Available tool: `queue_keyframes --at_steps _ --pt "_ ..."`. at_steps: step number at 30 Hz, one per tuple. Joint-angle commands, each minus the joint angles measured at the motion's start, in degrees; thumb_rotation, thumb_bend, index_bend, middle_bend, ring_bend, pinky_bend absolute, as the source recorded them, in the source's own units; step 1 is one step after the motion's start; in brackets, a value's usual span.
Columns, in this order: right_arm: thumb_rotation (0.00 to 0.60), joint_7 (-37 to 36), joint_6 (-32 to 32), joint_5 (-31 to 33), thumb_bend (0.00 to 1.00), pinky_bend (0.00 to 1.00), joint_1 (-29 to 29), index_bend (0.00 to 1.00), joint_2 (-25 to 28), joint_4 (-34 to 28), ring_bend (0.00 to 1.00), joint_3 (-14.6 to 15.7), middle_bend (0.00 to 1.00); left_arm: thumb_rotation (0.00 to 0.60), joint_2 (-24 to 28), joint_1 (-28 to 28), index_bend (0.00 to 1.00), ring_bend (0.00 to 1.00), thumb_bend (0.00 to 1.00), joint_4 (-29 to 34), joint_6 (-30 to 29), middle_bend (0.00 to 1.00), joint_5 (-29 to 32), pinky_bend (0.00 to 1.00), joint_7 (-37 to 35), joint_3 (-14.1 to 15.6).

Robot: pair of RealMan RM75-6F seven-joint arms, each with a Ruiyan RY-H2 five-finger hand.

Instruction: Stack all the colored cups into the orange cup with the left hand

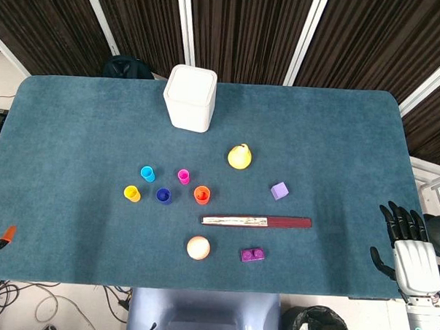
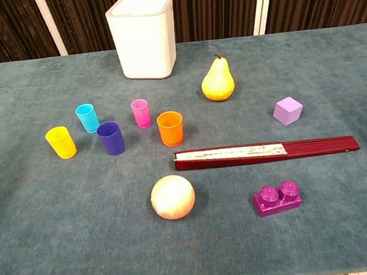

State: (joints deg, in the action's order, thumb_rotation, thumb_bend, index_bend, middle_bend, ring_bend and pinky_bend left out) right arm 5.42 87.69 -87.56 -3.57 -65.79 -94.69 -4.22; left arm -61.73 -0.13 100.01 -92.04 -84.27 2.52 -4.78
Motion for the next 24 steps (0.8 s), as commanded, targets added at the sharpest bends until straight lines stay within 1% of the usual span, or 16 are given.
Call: queue_keyframes --at_steps 1,24 --pt "0.6 0.0 0.04 -0.02 0.43 0.0 0.01 0.04 0.01 0.02 0.06 -0.01 0.0 0.6 -0.02 -0.03 0.01 0.0 0.23 -0.01 0.05 0.02 -0.01 0.0 0.02 0.01" --pt "0.6 -0.63 -0.19 -0.15 0.43 0.0 -0.01 0.04 0.51 0.1 0.06 0.15 0.0 0.6 -0.32 -0.23 0.01 0.0 0.23 -0.07 0.49 0.02 -0.14 0.0 0.41 0.2"
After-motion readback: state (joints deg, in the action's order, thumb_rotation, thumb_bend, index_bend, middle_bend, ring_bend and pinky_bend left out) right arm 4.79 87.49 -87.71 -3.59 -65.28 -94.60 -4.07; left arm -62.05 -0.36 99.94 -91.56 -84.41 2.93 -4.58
